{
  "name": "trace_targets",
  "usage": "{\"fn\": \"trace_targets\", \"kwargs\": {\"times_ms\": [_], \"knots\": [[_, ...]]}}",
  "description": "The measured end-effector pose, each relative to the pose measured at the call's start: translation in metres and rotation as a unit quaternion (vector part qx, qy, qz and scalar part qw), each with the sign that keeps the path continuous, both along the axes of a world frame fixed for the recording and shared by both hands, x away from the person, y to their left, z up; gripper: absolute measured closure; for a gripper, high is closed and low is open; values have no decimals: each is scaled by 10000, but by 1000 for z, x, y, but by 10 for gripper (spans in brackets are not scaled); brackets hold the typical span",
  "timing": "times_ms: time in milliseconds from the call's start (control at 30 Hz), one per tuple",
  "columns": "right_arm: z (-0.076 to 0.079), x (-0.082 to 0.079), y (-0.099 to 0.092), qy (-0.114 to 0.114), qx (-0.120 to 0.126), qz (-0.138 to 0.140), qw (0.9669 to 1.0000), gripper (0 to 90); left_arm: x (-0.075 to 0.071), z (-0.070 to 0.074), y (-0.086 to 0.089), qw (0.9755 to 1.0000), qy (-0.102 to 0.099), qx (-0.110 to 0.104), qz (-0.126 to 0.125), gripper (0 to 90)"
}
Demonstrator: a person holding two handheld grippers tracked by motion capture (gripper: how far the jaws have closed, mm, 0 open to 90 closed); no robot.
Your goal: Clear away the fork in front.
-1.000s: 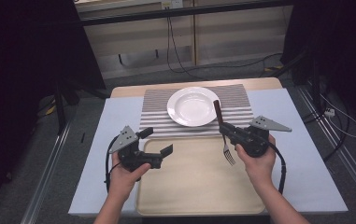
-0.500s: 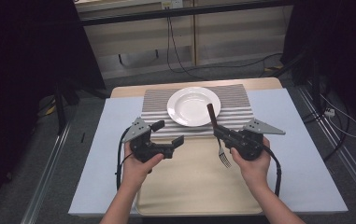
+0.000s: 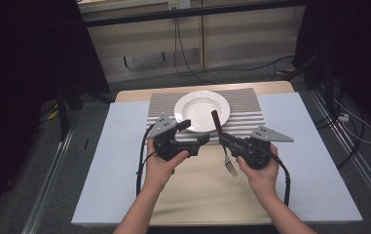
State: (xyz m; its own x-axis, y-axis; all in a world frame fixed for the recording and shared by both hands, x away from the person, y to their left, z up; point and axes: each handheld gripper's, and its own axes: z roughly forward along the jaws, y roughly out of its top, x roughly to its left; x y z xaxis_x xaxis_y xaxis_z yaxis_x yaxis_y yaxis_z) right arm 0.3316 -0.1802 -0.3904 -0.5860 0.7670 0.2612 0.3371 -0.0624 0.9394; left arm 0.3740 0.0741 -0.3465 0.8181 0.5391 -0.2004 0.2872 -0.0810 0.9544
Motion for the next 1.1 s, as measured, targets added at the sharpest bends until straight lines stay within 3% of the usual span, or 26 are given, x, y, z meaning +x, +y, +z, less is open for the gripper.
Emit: {"fn": "trace_targets", "kwargs": {"times_ms": [267,533,633,700,733,767,867,900,967,1100], "knots": [[1,-2,5,-56,-51,125,9999,780,4,-4,-11,9999,128,-17,-92,314],[3,-5,14,-143,-109,258,9995,780,8,-14,-19,9987,462,-217,-75,450],[4,-6,17,-195,-111,311,9993,779,9,-17,-22,9979,542,-305,-200,549],[5,-8,18,-245,-88,271,9993,778,8,-17,-23,9966,601,-429,-358,711],[5,-8,19,-275,-80,267,9992,778,8,-17,-23,9960,628,-503,-387,746],[5,-8,19,-306,-83,260,9992,777,9,-17,-24,9953,654,-549,-449,769],[4,-9,20,-388,-92,238,9989,833,9,-17,-22,9966,598,-454,-344,801],[4,-9,20,-394,-95,290,9988,827,10,-17,-19,9955,672,-531,-400,808],[4,-9,20,-447,-125,281,9985,712,10,-17,-16,9960,620,-525,-376,808],[1,-8,19,-603,-327,187,9975,633,9,-13,-9,9957,603,-566,-406,808]]}}
